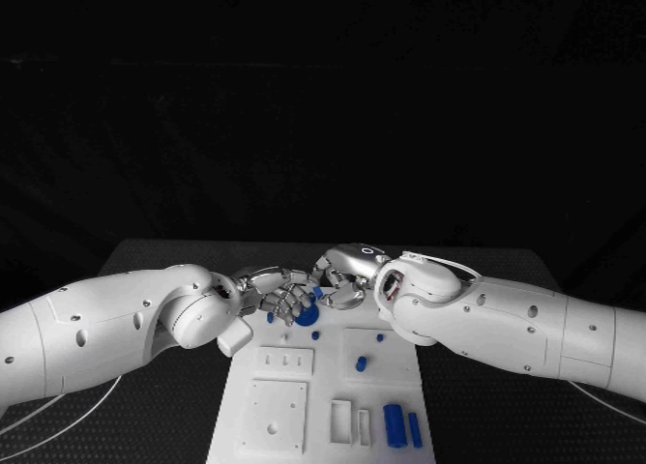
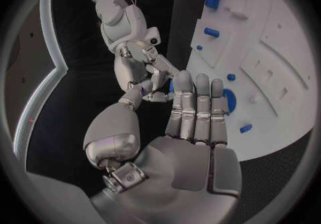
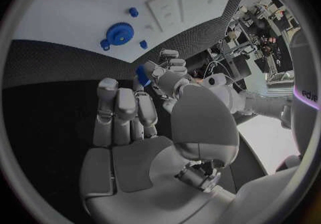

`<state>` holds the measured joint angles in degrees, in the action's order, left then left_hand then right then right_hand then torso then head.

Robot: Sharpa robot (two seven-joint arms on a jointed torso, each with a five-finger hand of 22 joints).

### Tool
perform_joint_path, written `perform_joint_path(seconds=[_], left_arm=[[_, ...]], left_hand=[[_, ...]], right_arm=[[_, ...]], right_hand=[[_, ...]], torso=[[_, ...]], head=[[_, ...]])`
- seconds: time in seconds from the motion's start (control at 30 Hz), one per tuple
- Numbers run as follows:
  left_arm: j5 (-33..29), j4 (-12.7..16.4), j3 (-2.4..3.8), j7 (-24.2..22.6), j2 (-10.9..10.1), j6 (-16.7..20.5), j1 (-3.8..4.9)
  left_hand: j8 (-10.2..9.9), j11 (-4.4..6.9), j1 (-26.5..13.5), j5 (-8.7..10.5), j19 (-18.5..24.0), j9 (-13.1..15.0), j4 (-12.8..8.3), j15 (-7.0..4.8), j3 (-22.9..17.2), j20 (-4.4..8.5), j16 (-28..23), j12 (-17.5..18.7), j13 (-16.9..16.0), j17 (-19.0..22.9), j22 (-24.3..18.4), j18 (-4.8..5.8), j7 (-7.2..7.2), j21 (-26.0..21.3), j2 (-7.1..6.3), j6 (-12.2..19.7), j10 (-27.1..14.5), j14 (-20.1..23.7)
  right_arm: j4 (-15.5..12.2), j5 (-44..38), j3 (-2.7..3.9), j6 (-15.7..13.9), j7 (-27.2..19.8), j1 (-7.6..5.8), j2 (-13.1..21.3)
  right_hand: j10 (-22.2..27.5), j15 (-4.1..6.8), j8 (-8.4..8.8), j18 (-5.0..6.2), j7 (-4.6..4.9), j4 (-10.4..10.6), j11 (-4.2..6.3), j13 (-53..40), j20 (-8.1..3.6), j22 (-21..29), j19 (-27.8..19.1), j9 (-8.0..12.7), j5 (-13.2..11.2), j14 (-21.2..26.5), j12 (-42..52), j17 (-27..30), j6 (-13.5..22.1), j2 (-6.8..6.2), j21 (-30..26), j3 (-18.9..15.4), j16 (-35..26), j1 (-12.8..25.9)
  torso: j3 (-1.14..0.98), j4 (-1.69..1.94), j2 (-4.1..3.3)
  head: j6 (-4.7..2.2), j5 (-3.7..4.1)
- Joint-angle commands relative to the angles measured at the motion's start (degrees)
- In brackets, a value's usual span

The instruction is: Assemble the parts on the task board

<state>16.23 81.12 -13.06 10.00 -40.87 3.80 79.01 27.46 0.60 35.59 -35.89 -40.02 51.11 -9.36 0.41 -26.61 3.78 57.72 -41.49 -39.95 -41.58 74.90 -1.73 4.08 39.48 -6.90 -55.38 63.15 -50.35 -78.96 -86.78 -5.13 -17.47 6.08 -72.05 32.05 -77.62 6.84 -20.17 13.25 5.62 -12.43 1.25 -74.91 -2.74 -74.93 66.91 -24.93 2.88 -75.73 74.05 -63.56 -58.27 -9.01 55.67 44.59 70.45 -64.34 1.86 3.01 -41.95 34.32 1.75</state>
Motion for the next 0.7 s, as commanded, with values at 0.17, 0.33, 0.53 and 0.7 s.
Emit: perform_joint_path(seconds=[0.17,0.33,0.53,0.7], left_arm=[[1.6,-0.1,0.03,2.1,0.4,0.5,0.06],[1.6,-0.1,0.03,2.4,0.4,0.7,0.06],[1.7,-0.3,0.03,2.8,0.5,0.5,0.06],[1.7,-0.3,0.04,2.8,0.6,0.3,0.07]], left_hand=[[0.2,0.01,-1.0,0.46,0.0,-0.4,-0.7,0.03,0.0,1.46,0.4,-0.4,0.5,0.5,1.0,0.89,0.09,0.4,0.54,0.2,-0.5,0.4],[0.4,0.09,-1.9,2.99,-0.2,-1.0,-0.4,-0.06,-0.7,1.55,0.8,-0.7,1.3,1.2,0.9,0.82,0.01,0.4,-0.16,0.1,-0.3,0.3],[0.6,0.14,-2.2,5.94,-0.3,-1.6,-0.2,-0.13,-1.3,1.60,1.2,-0.9,1.9,1.9,0.9,0.78,-0.04,0.5,0.03,-0.1,-0.2,0.2],[0.7,0.19,-2.1,6.48,-0.4,-1.7,-0.3,-0.17,-1.5,1.65,1.3,-1.1,2.1,2.0,0.9,0.76,-0.11,0.6,0.34,-0.3,0.0,0.2]], right_arm=[[-0.8,-1.0,0.01,-0.2,0.1,0.01,0.0],[-1.2,-1.1,0.01,-0.1,0.1,0.01,0.0],[-1.7,-1.2,0.01,0.0,0.0,0.02,0.1],[-1.8,-1.2,0.01,0.2,0.1,0.03,0.0]], right_hand=[[-0.3,0.46,-1.19,1.75,-0.69,-0.1,0.11,-2.5,-0.33,-0.7,0.2,-2.0,0.3,-0.1,0.3,-0.1,-2.0,0.45,0.2,0.4,0.4,-0.2],[-0.3,0.46,-1.19,1.75,-0.70,-0.1,0.12,-2.4,-0.33,-0.7,0.2,-2.0,0.4,-0.1,0.3,0.0,-2.0,0.43,0.2,0.5,0.4,-0.2],[-0.3,0.46,-1.18,1.75,-0.70,-0.1,0.12,-2.5,-0.33,-0.7,0.3,-2.0,0.4,-0.1,0.3,-0.1,-2.0,0.42,0.2,0.5,0.4,-0.2],[-0.3,0.47,-1.17,1.75,-0.70,-0.1,0.12,-2.5,-0.33,-0.7,0.3,-2.0,0.4,-0.1,0.3,-0.1,-2.0,0.41,0.2,0.5,0.4,-0.1]], torso=[[0.00,-0.01,0.01],[0.01,-0.01,0.00],[0.04,0.02,0.03],[0.07,-0.06,0.03]], head=[[0.14,-0.13],[0.16,-0.15],[0.28,-0.21],[0.35,-0.21]])
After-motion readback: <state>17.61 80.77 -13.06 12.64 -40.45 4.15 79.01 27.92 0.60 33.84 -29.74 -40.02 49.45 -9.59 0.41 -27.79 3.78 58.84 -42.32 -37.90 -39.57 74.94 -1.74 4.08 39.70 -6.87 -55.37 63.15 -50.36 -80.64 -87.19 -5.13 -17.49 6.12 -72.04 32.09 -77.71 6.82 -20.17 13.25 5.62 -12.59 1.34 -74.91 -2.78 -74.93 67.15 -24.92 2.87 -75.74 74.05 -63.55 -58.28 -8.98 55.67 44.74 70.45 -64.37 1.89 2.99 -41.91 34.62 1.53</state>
